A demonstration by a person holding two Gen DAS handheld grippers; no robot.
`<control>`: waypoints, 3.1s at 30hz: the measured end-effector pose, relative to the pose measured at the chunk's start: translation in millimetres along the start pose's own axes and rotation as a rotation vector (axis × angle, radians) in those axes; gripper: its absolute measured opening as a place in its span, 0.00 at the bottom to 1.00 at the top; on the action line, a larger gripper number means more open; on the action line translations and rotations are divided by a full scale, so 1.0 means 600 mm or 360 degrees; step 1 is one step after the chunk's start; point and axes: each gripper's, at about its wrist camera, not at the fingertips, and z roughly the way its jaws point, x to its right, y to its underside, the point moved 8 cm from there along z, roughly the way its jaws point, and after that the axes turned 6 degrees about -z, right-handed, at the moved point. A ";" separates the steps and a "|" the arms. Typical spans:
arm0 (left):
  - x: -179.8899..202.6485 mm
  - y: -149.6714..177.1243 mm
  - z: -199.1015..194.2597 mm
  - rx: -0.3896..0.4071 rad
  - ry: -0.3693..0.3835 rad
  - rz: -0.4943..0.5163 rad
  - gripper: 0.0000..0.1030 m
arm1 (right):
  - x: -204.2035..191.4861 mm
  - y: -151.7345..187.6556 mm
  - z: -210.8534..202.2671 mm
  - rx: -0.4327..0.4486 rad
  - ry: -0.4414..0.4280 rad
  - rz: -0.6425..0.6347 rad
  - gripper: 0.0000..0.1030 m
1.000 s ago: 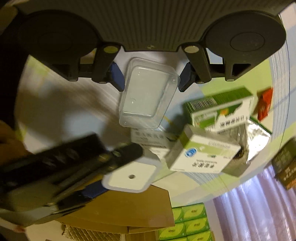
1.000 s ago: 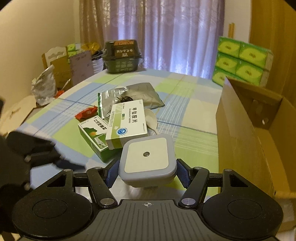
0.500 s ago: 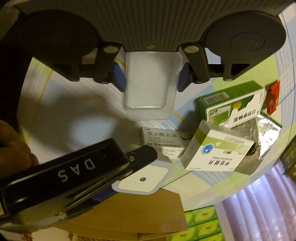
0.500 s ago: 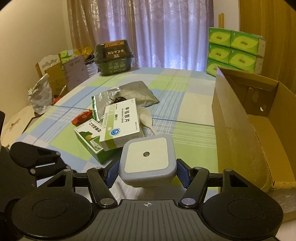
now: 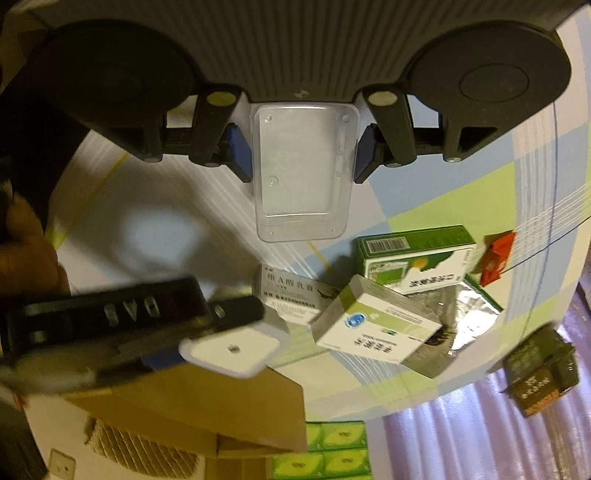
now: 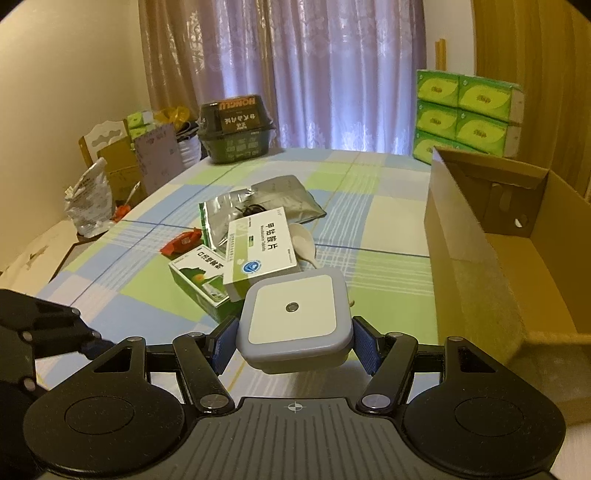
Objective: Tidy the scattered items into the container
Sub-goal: 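Lift the night-light with the right tool while the left tool grasps the clear tray, then carry the night-light and clear tray with both tools into the cardboard box, then open both tools to drop the night-light and tray into the box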
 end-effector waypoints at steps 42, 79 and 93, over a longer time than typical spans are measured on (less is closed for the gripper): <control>0.250 -0.367 0.054 0.0252 0.0313 0.0122 0.51 | 0.357 -0.034 -0.131 -0.0059 0.0456 0.0381 0.66; 0.138 -0.288 0.007 0.0302 0.0160 -0.0104 0.71 | 0.343 -0.055 -0.142 0.0026 0.0434 0.0349 0.66; 0.064 -0.197 -0.061 0.0309 0.0052 -0.0232 0.83 | 0.241 -0.113 -0.191 0.0137 0.0348 0.0277 0.66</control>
